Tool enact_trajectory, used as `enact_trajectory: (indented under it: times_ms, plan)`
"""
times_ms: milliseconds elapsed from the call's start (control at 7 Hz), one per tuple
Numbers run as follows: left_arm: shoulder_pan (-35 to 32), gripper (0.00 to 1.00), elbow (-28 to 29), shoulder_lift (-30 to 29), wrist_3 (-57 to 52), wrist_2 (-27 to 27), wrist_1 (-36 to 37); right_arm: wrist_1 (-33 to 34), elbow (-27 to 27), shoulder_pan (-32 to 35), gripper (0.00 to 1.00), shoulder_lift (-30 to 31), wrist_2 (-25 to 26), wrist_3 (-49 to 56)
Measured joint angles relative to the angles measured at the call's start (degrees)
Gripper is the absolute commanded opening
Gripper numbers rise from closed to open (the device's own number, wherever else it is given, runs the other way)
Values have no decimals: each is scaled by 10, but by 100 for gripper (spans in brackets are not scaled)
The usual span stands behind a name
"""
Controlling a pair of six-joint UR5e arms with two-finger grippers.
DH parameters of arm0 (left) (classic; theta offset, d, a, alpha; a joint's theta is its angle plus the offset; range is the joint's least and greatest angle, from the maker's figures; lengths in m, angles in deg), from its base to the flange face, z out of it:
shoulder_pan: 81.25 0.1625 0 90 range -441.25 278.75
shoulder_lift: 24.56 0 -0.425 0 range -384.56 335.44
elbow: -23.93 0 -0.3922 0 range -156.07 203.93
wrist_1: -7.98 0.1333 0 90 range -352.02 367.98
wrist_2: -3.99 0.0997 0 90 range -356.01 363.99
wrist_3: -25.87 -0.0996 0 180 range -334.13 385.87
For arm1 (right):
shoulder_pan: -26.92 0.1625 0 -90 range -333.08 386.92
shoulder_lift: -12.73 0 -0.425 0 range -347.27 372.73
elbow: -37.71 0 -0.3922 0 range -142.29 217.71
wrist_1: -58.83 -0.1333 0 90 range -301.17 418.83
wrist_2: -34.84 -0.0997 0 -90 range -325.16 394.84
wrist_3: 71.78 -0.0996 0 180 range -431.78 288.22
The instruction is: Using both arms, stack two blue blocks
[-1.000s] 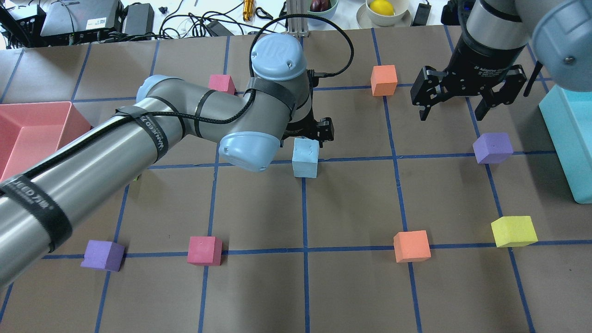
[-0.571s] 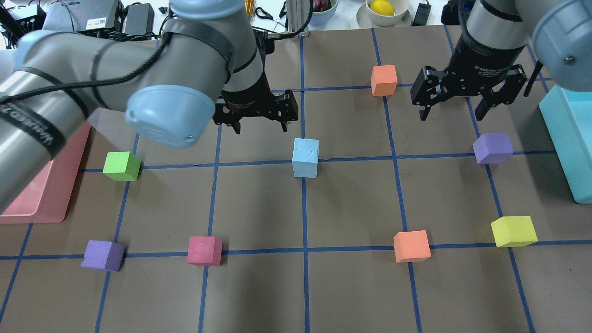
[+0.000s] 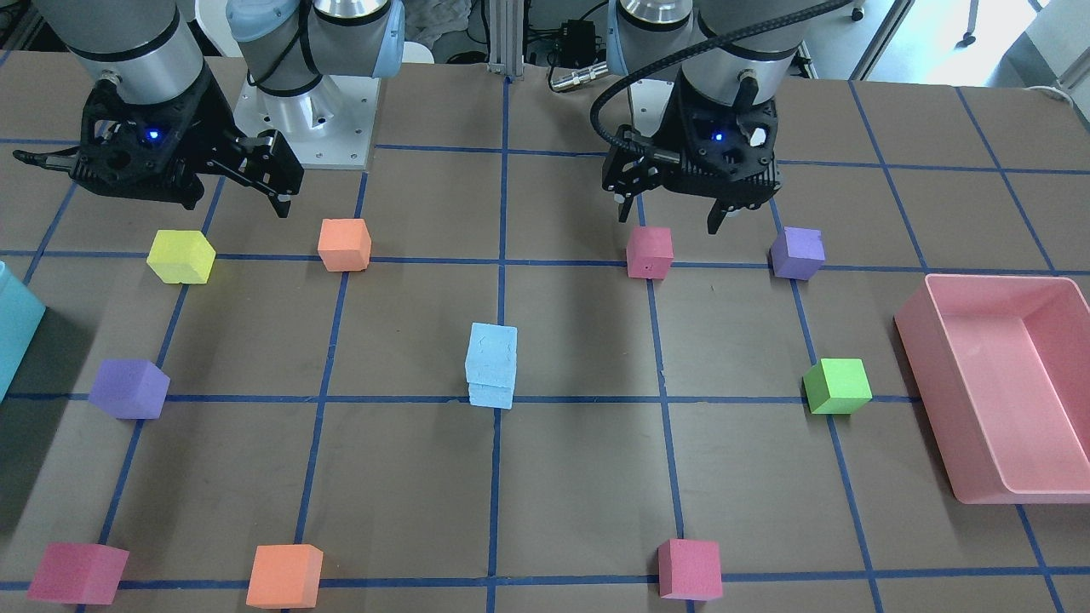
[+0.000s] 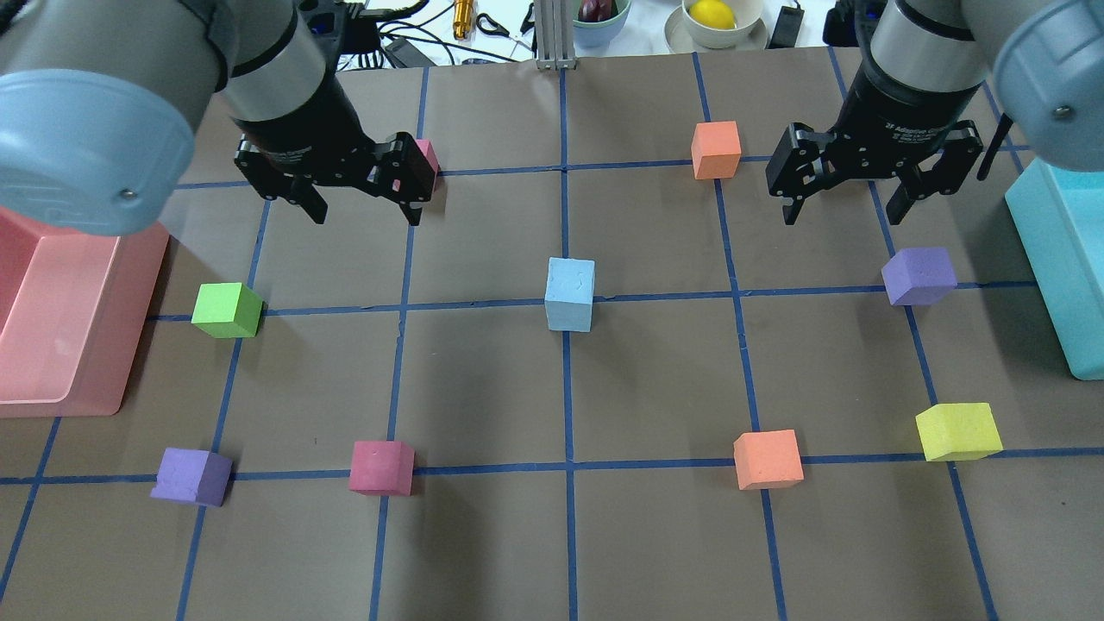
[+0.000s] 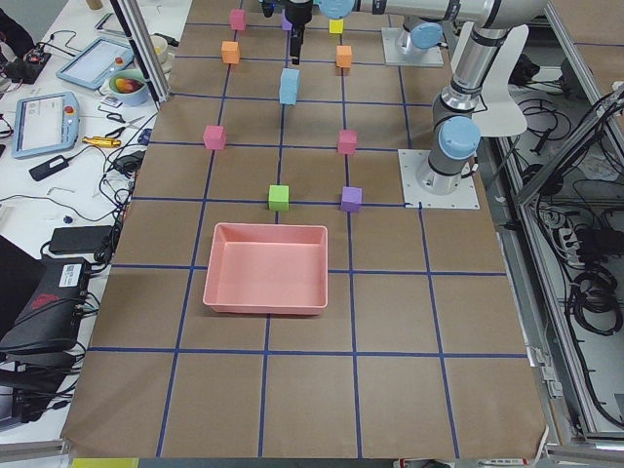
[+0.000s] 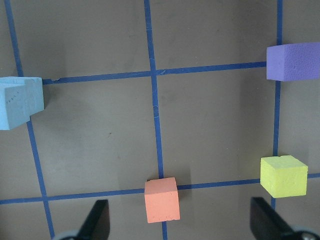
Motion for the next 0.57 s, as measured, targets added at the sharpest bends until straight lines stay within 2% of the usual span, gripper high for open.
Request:
enact_trajectory:
  times_ms: [571]
  plan:
    - [44, 100, 4, 14, 31, 4, -11, 0, -1, 1, 100, 0, 0, 0]
